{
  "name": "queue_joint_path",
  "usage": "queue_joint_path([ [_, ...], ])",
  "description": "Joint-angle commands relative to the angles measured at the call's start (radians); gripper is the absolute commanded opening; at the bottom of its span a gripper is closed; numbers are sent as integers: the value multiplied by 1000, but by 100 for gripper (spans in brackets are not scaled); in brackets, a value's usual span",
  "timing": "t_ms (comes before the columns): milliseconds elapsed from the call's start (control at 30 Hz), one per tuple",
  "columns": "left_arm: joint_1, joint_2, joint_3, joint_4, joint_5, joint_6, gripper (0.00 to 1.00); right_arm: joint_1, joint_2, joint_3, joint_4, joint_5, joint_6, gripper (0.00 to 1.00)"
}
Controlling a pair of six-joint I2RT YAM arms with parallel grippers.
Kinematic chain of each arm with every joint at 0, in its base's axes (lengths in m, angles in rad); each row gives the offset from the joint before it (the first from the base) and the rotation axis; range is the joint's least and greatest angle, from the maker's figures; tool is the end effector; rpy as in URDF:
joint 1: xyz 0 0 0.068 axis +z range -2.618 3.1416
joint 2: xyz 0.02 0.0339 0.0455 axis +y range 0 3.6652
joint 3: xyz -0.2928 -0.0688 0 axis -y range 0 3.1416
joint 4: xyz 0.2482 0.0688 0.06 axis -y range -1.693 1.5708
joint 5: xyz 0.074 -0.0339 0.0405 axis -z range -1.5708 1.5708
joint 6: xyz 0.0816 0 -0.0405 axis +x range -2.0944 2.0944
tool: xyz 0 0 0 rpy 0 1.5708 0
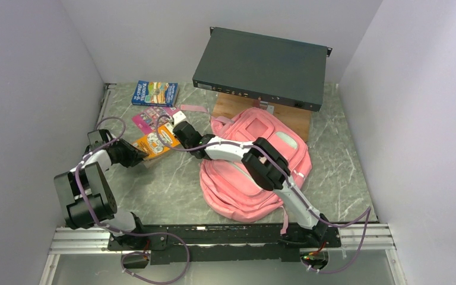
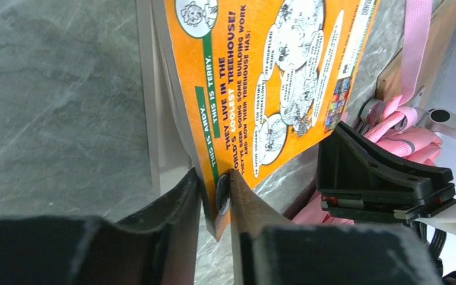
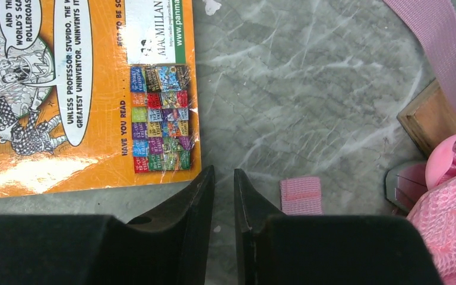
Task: Pack the student bag
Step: Pick up the book from the center of the board.
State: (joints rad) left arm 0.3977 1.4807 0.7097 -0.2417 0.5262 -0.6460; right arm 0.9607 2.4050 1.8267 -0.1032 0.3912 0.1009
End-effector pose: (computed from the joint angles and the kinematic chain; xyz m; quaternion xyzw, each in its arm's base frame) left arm 0.2833 0.0745 0.1526 -0.4006 0.8404 -0.2810 0.2330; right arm 0.3656 0.4687 0.1306 -0.2931 0.8398 0.0623 0.4527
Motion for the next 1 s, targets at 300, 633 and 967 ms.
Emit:
queue_joint_path([
  [300,-81,-166,59,-108,-35,137,2,41,-287,-243,39,-67,-31,55],
  [633,-176,-425,39,-238,-40,93,4,206,-505,-582,409,-207,-436,77],
  [967,-185,-548,84,-383,23,-13,0,314,-445,-751,813,53,-595,92],
])
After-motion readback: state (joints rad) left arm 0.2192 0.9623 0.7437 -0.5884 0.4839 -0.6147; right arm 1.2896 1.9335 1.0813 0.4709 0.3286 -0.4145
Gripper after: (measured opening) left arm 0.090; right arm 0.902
